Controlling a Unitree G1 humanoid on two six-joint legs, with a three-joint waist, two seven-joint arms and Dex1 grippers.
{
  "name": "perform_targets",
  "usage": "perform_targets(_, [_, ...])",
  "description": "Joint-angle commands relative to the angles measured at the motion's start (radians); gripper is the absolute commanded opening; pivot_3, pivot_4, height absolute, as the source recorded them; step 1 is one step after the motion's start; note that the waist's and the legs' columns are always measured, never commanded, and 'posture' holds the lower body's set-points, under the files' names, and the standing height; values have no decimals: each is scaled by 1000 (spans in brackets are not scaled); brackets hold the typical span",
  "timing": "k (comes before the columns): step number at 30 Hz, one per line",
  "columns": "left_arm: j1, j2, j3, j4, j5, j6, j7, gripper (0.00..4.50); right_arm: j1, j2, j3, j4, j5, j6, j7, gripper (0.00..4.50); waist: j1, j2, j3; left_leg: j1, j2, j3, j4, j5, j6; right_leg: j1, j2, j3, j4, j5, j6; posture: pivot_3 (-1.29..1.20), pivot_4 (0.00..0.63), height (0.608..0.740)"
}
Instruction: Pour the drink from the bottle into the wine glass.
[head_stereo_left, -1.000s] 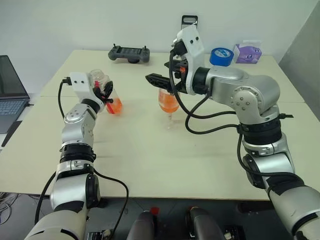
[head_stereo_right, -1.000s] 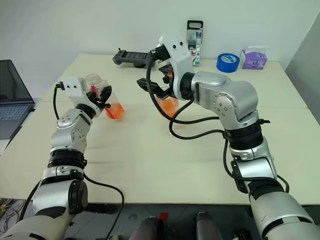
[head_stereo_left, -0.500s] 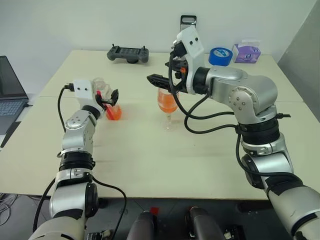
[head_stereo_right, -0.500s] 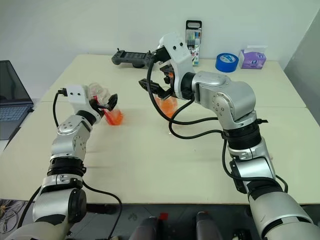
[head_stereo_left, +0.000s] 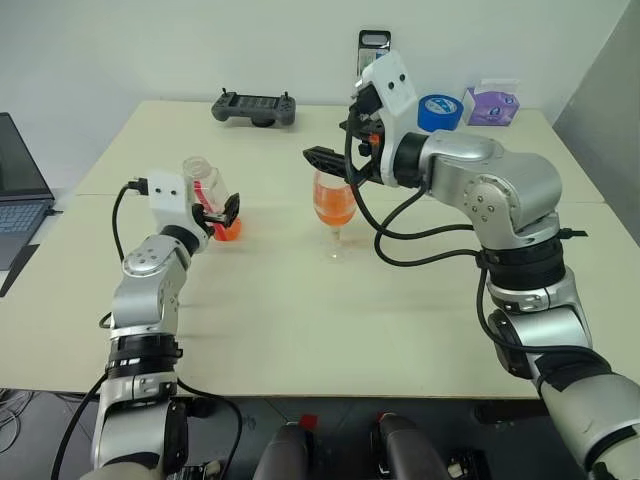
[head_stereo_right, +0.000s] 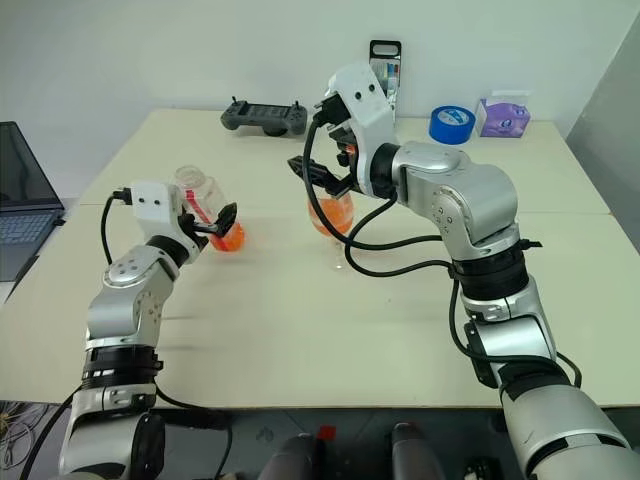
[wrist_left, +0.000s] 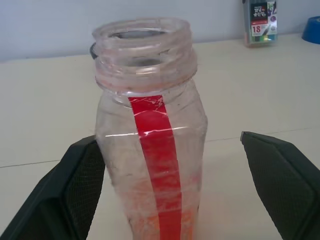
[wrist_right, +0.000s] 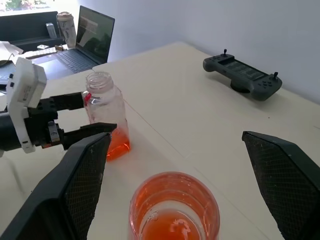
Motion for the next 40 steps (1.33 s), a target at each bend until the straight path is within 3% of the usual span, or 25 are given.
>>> perform_targets(1, [42,2,43,-179,-25,63,44,4479,-6,-21,-26,-54,-19,-36,14,4500,1,0,0,0,0,0,0,0,0,0,0,0,0,0,0,0,150,740])
perform_targets(9, [64,9,57,-421,-169,182,-17,4479,29,-90,-46,-131,-7,-41,90,4500,4,0,0,0,-1,-1,1,0,0,2,-1,-1,-1,0,0,0,150,740])
perform_targets(13, [-6,121,58,-448,-214,212,-114,4479,64,-147,-74,-214,43,-32,171,4500,2,0,0,1,0,0,0,0,0,2,1,-1,-1,0,0,0,150,740])
perform_targets(20, [-95,257,86,-442,-517,417,-350,4479,189,-256,-188,-352,139,-40,249,4500,1,0,0,2,-1,1,0,0,0,3,3,-1,-2,0,0,0,150,740])
perform_targets(22, [-110,288,94,-413,-570,453,-399,4479,256,-323,-245,-393,226,67,284,4500,5,0,0,1,-1,0,0,0,0,3,3,-1,-2,0,0,0,150,740])
perform_targets(28, [-94,371,27,-330,-537,418,-540,4479,398,-460,-337,-498,378,172,327,4500,-1,1,1,2,0,1,0,0,0,4,4,0,-2,-1,0,0,150,740])
perform_targets(40, [-93,396,-3,-292,-469,362,-595,4479,440,-485,-343,-467,389,113,307,4500,1,1,1,1,0,1,0,0,0,4,5,0,-3,-1,0,0,150,740])
